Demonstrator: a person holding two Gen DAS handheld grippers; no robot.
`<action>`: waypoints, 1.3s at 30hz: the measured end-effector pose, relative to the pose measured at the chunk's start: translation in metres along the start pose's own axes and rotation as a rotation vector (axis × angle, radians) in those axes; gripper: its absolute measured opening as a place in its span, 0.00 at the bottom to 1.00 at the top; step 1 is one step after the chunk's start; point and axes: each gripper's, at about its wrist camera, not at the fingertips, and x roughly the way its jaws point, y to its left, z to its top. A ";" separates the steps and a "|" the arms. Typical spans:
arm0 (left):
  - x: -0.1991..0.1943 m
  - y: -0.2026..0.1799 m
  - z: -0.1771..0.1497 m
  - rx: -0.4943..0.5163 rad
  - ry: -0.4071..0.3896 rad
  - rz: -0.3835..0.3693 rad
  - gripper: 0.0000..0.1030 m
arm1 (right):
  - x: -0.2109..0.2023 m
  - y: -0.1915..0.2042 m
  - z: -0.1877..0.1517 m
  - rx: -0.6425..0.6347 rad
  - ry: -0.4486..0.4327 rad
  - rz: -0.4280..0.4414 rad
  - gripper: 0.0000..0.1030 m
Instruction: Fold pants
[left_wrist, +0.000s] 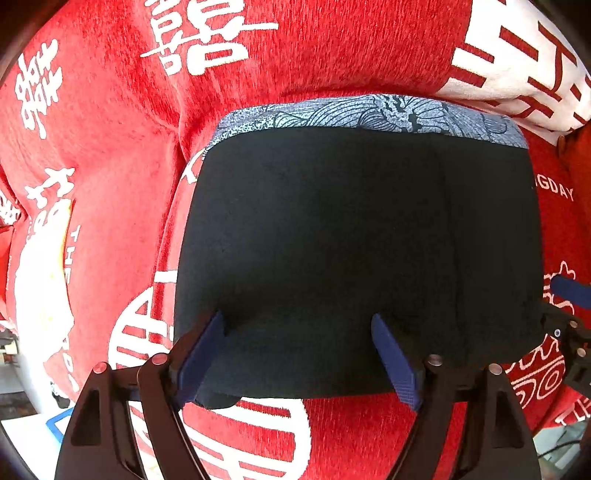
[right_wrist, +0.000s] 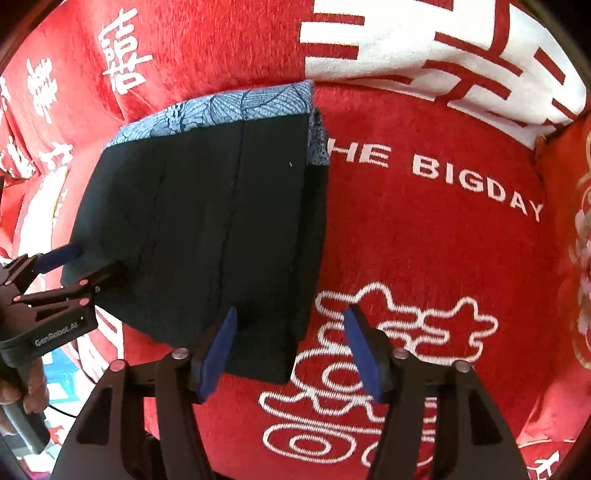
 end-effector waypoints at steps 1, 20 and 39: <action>0.000 0.000 0.000 -0.002 0.001 -0.001 0.80 | 0.001 -0.001 0.001 0.005 0.002 0.005 0.66; -0.008 0.064 0.015 -0.142 0.005 0.064 0.80 | -0.013 -0.042 -0.017 0.111 0.006 0.105 0.71; 0.009 0.090 0.065 -0.129 -0.032 -0.014 0.80 | -0.009 -0.070 0.016 0.290 -0.022 0.227 0.71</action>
